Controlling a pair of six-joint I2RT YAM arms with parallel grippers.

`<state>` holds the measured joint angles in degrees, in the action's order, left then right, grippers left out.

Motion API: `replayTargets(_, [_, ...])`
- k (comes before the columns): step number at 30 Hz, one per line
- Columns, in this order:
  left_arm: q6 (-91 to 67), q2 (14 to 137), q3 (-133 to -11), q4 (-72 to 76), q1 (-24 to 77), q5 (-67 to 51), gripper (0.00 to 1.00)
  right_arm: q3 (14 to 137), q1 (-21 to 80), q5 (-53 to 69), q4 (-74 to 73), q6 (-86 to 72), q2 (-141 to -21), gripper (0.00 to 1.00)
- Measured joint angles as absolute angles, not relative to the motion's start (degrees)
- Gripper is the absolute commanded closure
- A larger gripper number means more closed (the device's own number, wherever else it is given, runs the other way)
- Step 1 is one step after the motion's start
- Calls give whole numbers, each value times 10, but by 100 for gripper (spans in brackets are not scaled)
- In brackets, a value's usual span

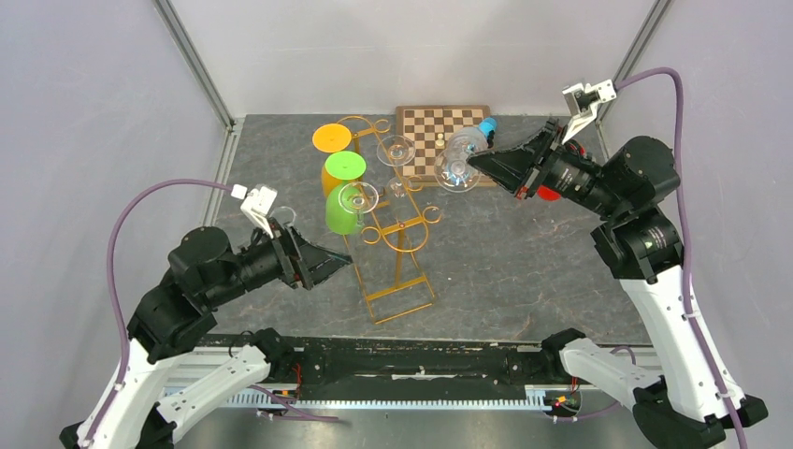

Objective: Take the wine glass off the wine glass rack
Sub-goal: Pick up the wine glass from the wine rack, then place the wine glass at the center of the board.

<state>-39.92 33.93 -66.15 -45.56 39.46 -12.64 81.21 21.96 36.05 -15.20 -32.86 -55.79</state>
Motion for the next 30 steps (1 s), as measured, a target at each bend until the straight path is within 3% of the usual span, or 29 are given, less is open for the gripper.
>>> replayTargets(17, [-585, 379, -675, -293, 395, -187, 30, 844, 253, 406, -97, -288, -605, 100])
replayTargets(30, [-701, 449, -675, -158, 393, -185, 29, 853, 292, 431, -41, -246, -628, 100])
